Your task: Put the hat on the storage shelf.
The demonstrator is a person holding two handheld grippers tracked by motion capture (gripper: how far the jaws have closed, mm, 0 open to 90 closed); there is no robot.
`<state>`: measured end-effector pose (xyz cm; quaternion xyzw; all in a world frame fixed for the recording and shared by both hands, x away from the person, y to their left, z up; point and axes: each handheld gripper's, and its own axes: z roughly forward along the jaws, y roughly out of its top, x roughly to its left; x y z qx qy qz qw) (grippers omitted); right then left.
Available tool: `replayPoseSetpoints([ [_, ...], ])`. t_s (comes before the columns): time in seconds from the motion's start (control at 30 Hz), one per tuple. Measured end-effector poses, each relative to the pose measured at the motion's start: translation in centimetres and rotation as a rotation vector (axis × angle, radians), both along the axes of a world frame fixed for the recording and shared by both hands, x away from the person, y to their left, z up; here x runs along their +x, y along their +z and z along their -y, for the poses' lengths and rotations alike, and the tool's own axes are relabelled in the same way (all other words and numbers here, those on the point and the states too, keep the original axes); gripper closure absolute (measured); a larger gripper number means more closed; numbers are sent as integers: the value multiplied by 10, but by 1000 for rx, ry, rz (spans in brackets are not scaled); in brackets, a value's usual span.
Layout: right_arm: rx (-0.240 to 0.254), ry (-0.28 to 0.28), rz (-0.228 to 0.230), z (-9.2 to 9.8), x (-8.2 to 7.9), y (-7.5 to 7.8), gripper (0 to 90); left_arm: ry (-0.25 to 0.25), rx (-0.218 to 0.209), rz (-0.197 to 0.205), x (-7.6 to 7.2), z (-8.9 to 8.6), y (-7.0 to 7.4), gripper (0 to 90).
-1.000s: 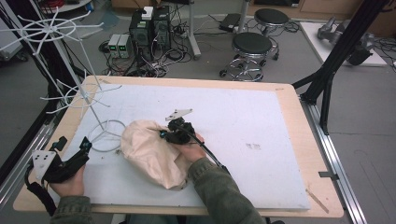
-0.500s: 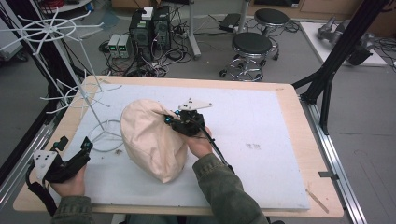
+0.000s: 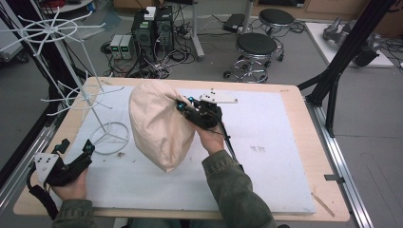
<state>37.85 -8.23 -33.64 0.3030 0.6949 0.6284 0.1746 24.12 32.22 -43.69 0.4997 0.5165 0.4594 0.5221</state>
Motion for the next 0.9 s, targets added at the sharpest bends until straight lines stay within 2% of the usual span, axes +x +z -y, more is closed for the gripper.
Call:
replayPoseSetpoints([
  [0.07, 29, -9, 15, 1, -1, 7, 759, -1, 0, 2, 0, 0, 0, 246],
  [0.2, 43, -9, 55, 1, -2, 23, 758, -2, -1, 3, 0, 0, 0, 246],
  [0.3, 72, -9, 83, 1, -6, 34, 758, -1, -5, 5, 0, 0, 0, 246],
  [0.43, 123, -1, 118, -1, -11, 44, 758, -1, -4, 4, 0, -1, 0, 246],
  [0.53, 130, 3, 142, -5, -14, 49, 758, 0, -1, 8, 0, 0, 0, 247],
  [0.73, 147, 7, 165, -9, -14, 59, 757, 5, -4, 11, 0, -2, 0, 248],
  [0.9, 182, 11, 171, -8, -11, 68, 757, 4, -8, 13, 0, -1, 0, 248],
])
